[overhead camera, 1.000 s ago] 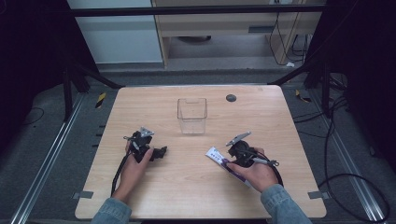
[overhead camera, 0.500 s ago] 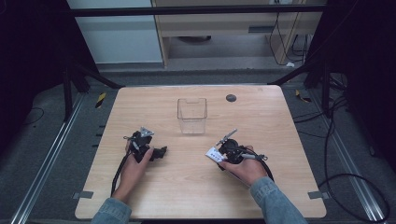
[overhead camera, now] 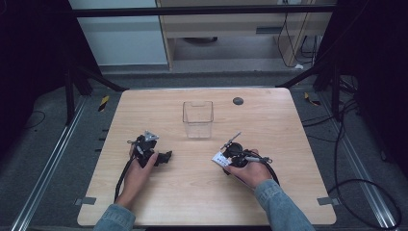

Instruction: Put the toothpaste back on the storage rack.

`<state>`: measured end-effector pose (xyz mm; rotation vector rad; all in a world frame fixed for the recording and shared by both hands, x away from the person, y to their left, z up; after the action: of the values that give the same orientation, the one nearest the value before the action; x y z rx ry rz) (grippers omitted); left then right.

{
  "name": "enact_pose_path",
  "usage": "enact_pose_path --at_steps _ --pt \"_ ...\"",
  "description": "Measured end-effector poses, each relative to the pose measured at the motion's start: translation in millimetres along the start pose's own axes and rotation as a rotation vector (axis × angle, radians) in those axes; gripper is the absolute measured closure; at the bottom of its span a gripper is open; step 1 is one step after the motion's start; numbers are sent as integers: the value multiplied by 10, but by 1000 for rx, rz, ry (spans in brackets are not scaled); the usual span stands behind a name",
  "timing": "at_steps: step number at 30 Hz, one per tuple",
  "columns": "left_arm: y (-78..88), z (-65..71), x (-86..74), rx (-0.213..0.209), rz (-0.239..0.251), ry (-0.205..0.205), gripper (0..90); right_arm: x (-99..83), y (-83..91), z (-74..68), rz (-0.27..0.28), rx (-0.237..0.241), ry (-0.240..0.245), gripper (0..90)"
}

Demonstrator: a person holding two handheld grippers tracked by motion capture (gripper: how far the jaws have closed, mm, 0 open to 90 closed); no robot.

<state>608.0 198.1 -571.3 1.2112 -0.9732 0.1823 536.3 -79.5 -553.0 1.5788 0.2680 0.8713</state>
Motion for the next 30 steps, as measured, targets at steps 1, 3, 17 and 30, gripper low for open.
enact_pose_path --at_steps 1,3,17,30 --pt "0 0 0 0 0 0 0 -2 -10 4 -11 -2 -4 498" --pt "0 0 0 0 0 0 0 1 -12 10 -13 -3 1 503" --pt "0 0 1 0 0 0 0 29 -35 17 -22 -9 12 538" --pt "-1 0 1 0 1 0 0 21 -36 7 -24 -16 6 571"
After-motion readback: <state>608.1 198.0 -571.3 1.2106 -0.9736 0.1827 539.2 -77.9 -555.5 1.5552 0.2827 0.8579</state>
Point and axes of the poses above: each handheld gripper's, and its own axes: y roughly backward along the jaws, x roughly out of its top, z roughly to its right, the point moved 9 cm from there along -y, roughly forward along the jaws, and after that the axes turned 3 degrees about -x, right-handed, at the moved point
